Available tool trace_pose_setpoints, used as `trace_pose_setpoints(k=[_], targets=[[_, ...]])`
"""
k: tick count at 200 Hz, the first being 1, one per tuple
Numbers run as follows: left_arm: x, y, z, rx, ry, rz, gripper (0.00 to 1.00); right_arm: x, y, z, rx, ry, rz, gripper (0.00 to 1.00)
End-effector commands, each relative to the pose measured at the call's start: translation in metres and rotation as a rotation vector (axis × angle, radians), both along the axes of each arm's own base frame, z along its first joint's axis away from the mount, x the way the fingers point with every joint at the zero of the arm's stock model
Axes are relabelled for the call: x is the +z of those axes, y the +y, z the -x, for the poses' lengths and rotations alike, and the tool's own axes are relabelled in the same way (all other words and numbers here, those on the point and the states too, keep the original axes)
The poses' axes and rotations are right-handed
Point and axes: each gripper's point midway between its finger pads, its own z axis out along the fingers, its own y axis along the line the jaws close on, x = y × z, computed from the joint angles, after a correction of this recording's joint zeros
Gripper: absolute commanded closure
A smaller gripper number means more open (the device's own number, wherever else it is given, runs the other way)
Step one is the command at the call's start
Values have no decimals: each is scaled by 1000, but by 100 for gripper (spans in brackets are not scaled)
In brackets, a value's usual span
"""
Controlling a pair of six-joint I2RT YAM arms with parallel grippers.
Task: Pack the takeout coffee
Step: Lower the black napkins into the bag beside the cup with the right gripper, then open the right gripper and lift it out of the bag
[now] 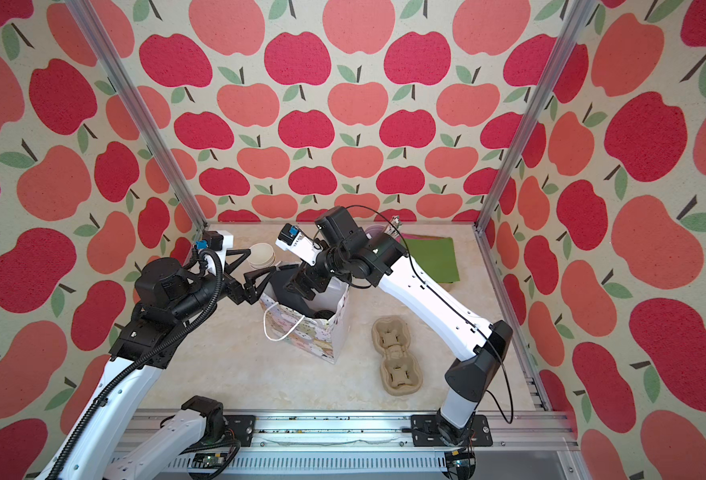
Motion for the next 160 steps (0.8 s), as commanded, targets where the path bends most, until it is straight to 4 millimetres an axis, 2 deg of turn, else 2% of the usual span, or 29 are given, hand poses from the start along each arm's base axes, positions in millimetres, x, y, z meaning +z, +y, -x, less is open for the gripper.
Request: trace_pose_setpoints(k=[1,2,6,48,84,126,160], targets=[[-1,3,0,15,-20,-12,1,-16,-8,-7,-137,179,83,8],[-1,3,0,16,-21,-11,1,-12,-8,-8,-141,178,73,8],[0,3,1,16,-22,-11,1,-17,-9,-9,-158,207,92,10],[-1,6,0,32,-22,-17,1,-20,-2,-15,-198,287,126,25],[-2,9,1,49,-27,-20,1,-30,1,-18,-193,258,163,28],[-6,16,-3,93,-10,-33,1,-8,-3,-22,-185,130,122,25],[-11,22,-9,128,30,-49,1,12,-17,-21,-195,29,80,21]])
